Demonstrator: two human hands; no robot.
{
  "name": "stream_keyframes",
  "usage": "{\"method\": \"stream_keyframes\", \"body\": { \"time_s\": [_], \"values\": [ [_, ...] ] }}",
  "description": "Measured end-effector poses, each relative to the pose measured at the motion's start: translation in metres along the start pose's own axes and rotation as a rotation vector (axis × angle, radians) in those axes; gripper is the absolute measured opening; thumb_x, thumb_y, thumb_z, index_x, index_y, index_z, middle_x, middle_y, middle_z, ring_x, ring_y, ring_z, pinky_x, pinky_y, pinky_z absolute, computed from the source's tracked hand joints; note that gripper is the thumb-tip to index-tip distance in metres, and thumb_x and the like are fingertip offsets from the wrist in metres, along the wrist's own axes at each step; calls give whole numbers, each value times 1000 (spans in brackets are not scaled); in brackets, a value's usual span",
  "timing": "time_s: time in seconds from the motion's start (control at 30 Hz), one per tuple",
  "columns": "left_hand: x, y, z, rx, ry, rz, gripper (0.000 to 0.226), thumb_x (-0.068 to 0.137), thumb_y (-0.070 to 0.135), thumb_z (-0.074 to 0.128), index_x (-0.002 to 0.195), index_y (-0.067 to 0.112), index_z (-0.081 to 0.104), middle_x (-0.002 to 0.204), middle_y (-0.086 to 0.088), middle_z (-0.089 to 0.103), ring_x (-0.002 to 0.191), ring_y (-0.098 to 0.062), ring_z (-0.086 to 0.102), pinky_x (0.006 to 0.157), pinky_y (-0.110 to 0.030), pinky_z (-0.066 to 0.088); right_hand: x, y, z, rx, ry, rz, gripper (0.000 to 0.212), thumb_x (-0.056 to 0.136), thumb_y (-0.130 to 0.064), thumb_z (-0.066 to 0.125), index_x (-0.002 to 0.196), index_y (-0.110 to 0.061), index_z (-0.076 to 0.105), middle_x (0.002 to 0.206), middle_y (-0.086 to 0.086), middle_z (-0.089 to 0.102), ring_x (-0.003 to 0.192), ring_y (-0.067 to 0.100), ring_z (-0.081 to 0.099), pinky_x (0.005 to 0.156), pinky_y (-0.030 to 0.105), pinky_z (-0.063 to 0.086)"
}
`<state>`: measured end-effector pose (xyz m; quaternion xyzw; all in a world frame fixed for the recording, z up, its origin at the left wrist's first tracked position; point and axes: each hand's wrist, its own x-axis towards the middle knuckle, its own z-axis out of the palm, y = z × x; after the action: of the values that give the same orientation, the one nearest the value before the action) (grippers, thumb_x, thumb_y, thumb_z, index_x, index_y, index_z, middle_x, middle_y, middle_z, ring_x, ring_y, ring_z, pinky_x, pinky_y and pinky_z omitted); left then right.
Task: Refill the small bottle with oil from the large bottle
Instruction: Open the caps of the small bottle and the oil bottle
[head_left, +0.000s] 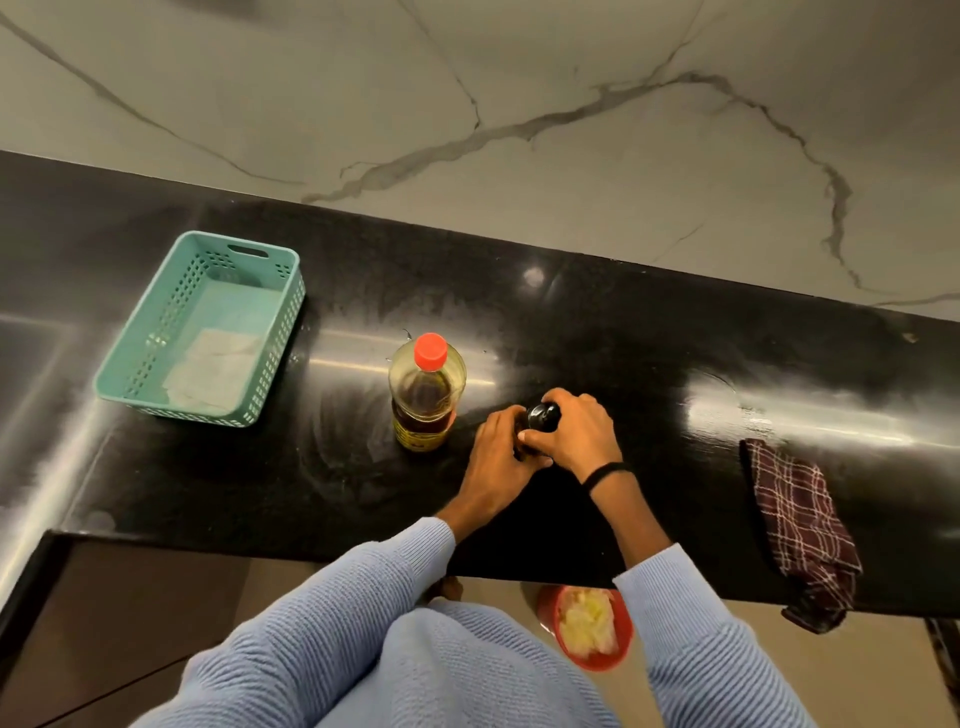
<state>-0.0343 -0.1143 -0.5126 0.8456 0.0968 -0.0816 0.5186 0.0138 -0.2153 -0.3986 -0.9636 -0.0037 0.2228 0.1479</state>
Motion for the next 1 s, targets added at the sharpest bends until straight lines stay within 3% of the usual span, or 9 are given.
{"method": "stream_keyframes", "body": {
  "time_s": [0.17,0.3,0.4,0.53,0.6,0.7,0.8,0.87,1.0],
  "values": [
    [-2,2,-2,-27,22,40,58,75,52,72,126,36,48,120,13,57,114,-6,52,99,-36,50,-1,-4,2,-47,-33,-76,57,77,-30,83,127,-22,58,120,7,53,111,28,59,95,35,47],
    [-1,2,-4,-28,32,47,67,74,52,74,133,35,47,124,11,57,117,-7,52,102,-32,48,2,-2,0,-148,-88,-166,63,78,-16,78,133,-33,53,132,3,46,116,32,53,97,42,50],
    [2,2,-4,-7,11,36,73,75,57,70,137,30,44,131,8,56,121,-9,51,104,-34,47,2,-2,3,-95,-135,-67,88,73,-35,85,145,-37,33,138,8,33,118,36,51,98,47,50],
    [3,1,-4,-31,20,16,65,74,44,79,131,33,48,122,14,57,113,-4,52,99,-27,47,5,-3,2,-122,-63,-103,54,83,-29,77,129,-28,49,127,7,42,111,35,55,92,45,53],
    [3,1,-4,-45,16,22,67,74,42,79,132,33,47,122,16,56,113,-2,51,97,-22,44,5,-2,4,-125,-90,-180,59,80,-16,76,130,-32,49,131,4,39,116,33,48,93,44,52],
    [3,2,-5,-42,12,16,66,77,44,77,133,32,47,127,11,58,114,-2,52,99,-23,46,6,-2,4,-69,-83,-135,75,77,-26,82,140,-34,42,136,7,35,121,33,44,99,43,50],
    [3,1,-4,-56,8,4,67,74,40,81,132,36,48,120,18,58,112,1,54,98,-21,47,8,-3,2,-131,-74,-210,53,79,-16,77,126,-29,55,126,4,44,116,31,50,95,39,51],
    [3,1,-5,-63,16,-2,67,73,40,82,131,37,48,116,22,55,110,4,53,93,-16,44,9,-1,1,-130,-110,-275,59,76,-11,76,128,-29,55,130,3,44,121,29,46,97,36,48],
    [5,0,-3,-41,8,-13,70,71,47,79,132,35,47,123,16,58,113,-4,55,98,-29,51,8,0,0,-86,-77,-95,73,76,-40,82,139,-29,46,134,10,40,120,34,50,98,43,50]
  ]
}}
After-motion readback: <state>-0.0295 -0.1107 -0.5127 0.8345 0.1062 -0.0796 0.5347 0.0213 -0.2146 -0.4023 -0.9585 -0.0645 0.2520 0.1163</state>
